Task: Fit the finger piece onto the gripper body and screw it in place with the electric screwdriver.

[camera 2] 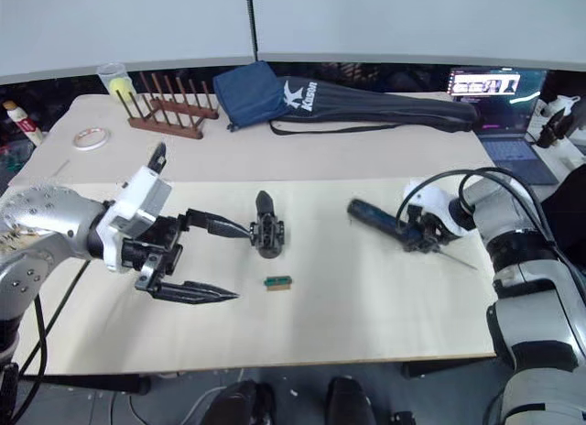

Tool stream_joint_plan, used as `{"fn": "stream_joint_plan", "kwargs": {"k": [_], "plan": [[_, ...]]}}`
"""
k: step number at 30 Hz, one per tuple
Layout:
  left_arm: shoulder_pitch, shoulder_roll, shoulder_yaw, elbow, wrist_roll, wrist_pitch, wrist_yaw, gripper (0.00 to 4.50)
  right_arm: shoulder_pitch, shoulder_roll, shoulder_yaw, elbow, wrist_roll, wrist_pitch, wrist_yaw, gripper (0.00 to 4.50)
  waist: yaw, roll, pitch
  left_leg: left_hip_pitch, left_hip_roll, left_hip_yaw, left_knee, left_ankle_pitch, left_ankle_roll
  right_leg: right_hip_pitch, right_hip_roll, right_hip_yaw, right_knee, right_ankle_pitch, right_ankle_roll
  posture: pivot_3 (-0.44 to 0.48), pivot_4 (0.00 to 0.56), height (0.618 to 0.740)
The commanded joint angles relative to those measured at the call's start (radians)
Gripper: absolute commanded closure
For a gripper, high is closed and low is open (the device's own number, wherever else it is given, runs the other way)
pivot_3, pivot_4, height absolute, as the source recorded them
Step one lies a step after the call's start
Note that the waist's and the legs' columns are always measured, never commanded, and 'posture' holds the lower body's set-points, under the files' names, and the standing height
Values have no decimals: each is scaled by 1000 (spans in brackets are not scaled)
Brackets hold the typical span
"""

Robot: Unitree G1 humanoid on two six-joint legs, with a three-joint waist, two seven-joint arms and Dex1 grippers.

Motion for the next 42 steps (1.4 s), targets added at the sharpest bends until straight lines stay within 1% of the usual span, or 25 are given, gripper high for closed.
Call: {"fn": "stream_joint_plan", "kwargs": {"k": [1,3,4,6,9,11,15,19,23,26,29,36,42], "plan": [[80,0,42,-21,38,-78,1,0,92,-50,-186,-323,186,-19,7,2571,6,1,1,0,0,0,0,0,0,0,0,0,0,0,0,0,150,740],[151,-13,23,-8,109,-154,7,0,167,-25,-295,-536,334,118,-17,2571,12,1,1,0,0,-1,-1,0,-1,0,0,-1,0,-1,0,0,150,740],[190,-18,4,5,169,-222,2,0,192,-1,-346,-633,413,185,-43,2571,13,1,1,0,0,-1,-1,0,-1,0,0,-1,0,-1,0,0,150,740],[244,-28,-18,35,256,-333,-12,0,225,33,-405,-769,516,279,-97,2571,14,1,1,0,0,-1,0,0,-1,0,0,-1,0,-1,-1,0,150,740],[273,-57,-34,101,306,-402,-14,0,264,106,-483,-944,686,466,-232,2571,17,1,1,0,1,-2,0,-1,0,0,-1,-2,1,0,-2,0,150,740],[271,-72,-41,135,326,-432,-15,0,299,134,-503,-1018,742,520,-297,2571,25,1,1,0,1,-3,0,-3,1,0,-2,-2,1,0,-2,0,150,740],[249,-116,-88,211,371,-473,-21,0,445,226,-535,-1163,871,556,-411,2571,36,1,1,-1,0,-2,0,-5,4,1,-4,-3,-1,0,-1,0,150,740],[241,-160,-122,278,415,-528,-24,0,535,294,-507,-1256,942,557,-497,2571,36,1,1,-4,-1,-1,2,-5,4,-2,-4,-3,0,0,0,0,150,740],[229,-200,-158,330,460,-581,-23,0,567,348,-457,-1293,961,520,-550,2571,32,1,1,-4,-1,-2,1,-5,4,-2,-3,-3,0,0,0,0,150,740],[216,-227,-183,378,510,-636,-13,0,566,373,-415,-1274,913,437,-548,2571,31,1,1,-4,0,-2,2,-5,4,-2,-2,-3,0,0,0,0,150,740],[209,-249,-192,411,529,-660,-7,0,578,389,-364,-1256,864,350,-533,2571,31,1,1,-4,-1,-2,2,-5,4,-2,-2,-3,0,0,0,0,150,740],[163,-316,-223,455,554,-651,16,0,599,429,-276,-1211,817,247,-534,2571,33,1,1,-4,-1,-2,2,-5,4,-2,-2,-3,0,0,0,0,150,740],[154,-332,-238,480,573,-646,25,0,586,439,-242,-1179,798,200,-535,2571,29,1,1,-4,-1,-2,2,-5,4,-2,-2,-3,0,0,0,0,150,740]]}}
